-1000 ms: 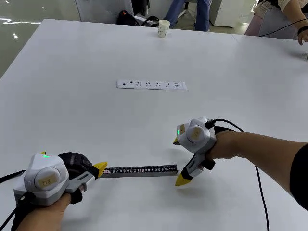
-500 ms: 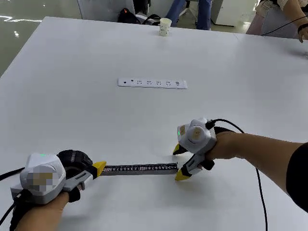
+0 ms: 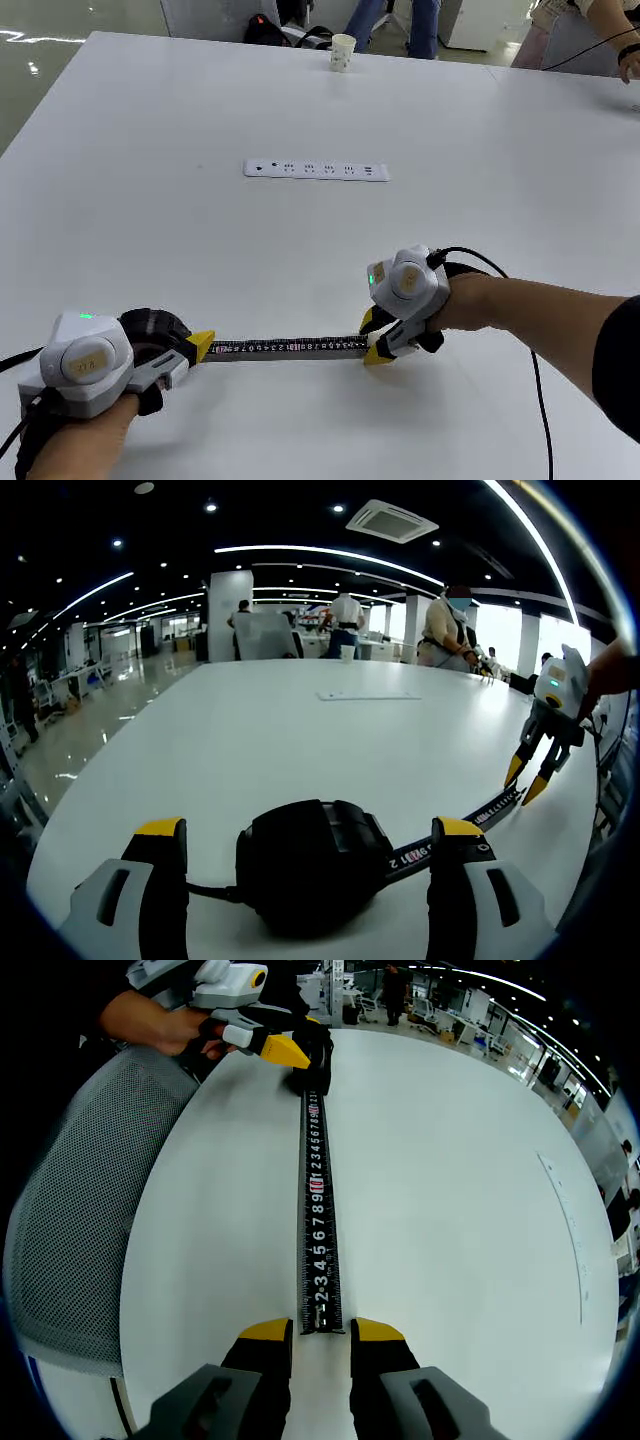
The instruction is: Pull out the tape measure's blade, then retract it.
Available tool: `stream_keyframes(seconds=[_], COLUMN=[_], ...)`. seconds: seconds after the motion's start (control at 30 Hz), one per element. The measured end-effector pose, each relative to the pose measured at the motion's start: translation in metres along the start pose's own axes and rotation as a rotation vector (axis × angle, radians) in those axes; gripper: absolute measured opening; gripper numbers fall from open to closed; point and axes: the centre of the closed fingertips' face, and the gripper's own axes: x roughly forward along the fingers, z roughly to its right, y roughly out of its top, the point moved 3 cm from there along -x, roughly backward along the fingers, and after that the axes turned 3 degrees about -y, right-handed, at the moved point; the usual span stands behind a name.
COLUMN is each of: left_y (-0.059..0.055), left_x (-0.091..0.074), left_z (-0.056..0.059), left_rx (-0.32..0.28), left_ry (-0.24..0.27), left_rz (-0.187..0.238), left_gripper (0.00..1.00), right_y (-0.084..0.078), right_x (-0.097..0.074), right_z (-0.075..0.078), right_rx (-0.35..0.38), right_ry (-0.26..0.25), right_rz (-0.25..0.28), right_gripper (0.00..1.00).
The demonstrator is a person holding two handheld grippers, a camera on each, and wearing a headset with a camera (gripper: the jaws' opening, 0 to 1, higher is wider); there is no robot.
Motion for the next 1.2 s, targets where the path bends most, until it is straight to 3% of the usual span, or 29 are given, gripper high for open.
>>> stream_keyframes(seconds=[0.03, 0.13, 0.2, 0.53, 0.63, 0.7, 0.8, 0.87, 1.07, 1.13, 1.2], left_y=[0.002, 0.002, 0.001, -0.002, -0.003, -0.004, -0.004, -0.004, -0.008, -0.012, -0.009], left_x=[0.0, 0.0, 0.001, 0.005, 0.005, 0.005, 0.004, 0.005, 0.006, 0.006, 0.004], left_z=[0.0, -0.001, -0.004, -0.005, -0.004, -0.002, -0.001, 0.0, 0.004, 0.006, 0.002], left_rx=[0.013, 0.021, 0.016, -0.014, -0.04, -0.053, -0.071, -0.07, -0.061, -0.083, -0.071], left_ry=[-0.004, 0.006, 0.019, 0.038, 0.04, 0.041, 0.039, 0.041, 0.039, 0.02, 0.037], left_rz=[0.018, 0.015, 0.01, 0.005, -0.001, -0.004, -0.004, -0.009, -0.042, -0.07, -0.064], left_gripper=[0.99, 0.99, 0.99, 0.96, 0.92, 0.89, 0.85, 0.83, 0.74, 0.68, 0.66], right_y=[0.0, 0.001, 0.001, 0.002, 0.002, 0.003, 0.003, 0.003, 0.003, 0.004, 0.004], right_x=[0.0, 0.0, 0.001, 0.001, 0.001, 0.002, 0.003, 0.002, 0.002, 0.002, 0.003], right_z=[0.0, 0.0, 0.0, -0.001, 0.001, 0.002, 0.001, 0.0, 0.001, 0.0, 0.001], right_rx=[0.001, -0.003, -0.003, -0.025, 0.064, 0.085, 0.085, 0.003, 0.042, 0.034, 0.042], right_ry=[-0.001, 0.0, -0.001, 0.008, 0.005, -0.001, -0.017, -0.019, -0.023, -0.023, -0.024], right_rz=[0.0, -0.002, -0.007, -0.061, -0.065, -0.065, -0.073, -0.085, -0.083, -0.093, -0.103], right_gripper=[0.19, 0.17, 0.12, 0.11, 0.11, 0.11, 0.11, 0.11, 0.11, 0.1, 0.1])
